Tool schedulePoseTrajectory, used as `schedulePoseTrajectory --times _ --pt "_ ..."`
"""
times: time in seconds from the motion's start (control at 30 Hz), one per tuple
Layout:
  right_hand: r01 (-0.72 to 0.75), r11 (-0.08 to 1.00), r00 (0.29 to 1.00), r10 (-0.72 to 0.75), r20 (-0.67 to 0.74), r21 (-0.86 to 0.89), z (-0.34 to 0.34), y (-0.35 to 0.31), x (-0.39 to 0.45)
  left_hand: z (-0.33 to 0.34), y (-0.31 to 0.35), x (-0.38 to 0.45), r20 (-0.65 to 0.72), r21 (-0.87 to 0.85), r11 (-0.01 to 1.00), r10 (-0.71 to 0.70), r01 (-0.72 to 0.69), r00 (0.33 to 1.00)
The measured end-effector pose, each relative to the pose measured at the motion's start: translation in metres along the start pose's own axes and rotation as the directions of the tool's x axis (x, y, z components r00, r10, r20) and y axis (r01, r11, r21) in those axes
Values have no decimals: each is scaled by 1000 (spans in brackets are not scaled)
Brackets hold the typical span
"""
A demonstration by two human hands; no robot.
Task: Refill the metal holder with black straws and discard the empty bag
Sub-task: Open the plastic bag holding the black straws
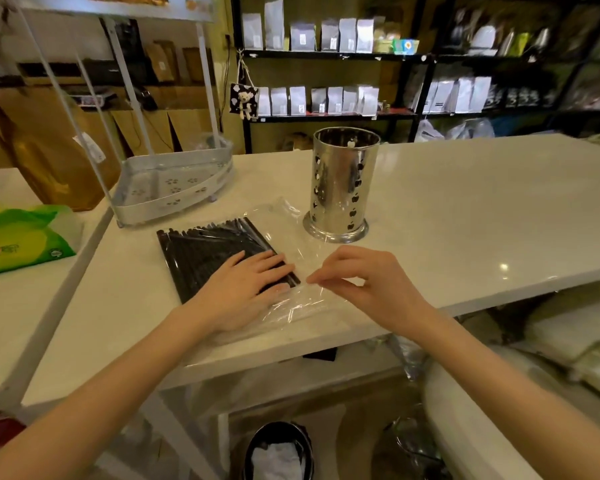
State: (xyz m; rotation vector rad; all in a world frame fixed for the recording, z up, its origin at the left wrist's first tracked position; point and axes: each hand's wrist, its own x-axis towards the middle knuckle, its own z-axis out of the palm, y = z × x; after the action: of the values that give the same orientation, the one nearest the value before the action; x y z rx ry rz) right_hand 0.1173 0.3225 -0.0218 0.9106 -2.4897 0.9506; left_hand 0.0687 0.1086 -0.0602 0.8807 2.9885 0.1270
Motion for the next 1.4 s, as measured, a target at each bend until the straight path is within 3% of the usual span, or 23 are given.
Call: schedulePoseTrajectory --times 0.2,0.47,0.87,1.07,1.3,1.4 --pt "84 995 994 -87 -58 -54 -11 1 -24 -1 1 1 -19 -30 1000 -6 5 1000" --pt "230 926 957 -271 -103 -300 -8 3 -60 2 -4 3 -33 -22 1000 12 -12 999" --pt "368 788 903 -429 -12 -493 -9 -11 -86 -2 0 0 -25 -51 999 3 -5 1000" --pt "328 787 921 -389 -6 -523 0 -18 -107 -5 3 -1 -37 -65 998 -2 -1 999" --pt "157 903 980 -193 -51 -400 2 -25 -119 -14 13 7 41 27 999 -20 18 999" --pt "78 934 996 -87 -10 -349 -1 -22 -116 -16 16 10 71 72 997 -28 23 997"
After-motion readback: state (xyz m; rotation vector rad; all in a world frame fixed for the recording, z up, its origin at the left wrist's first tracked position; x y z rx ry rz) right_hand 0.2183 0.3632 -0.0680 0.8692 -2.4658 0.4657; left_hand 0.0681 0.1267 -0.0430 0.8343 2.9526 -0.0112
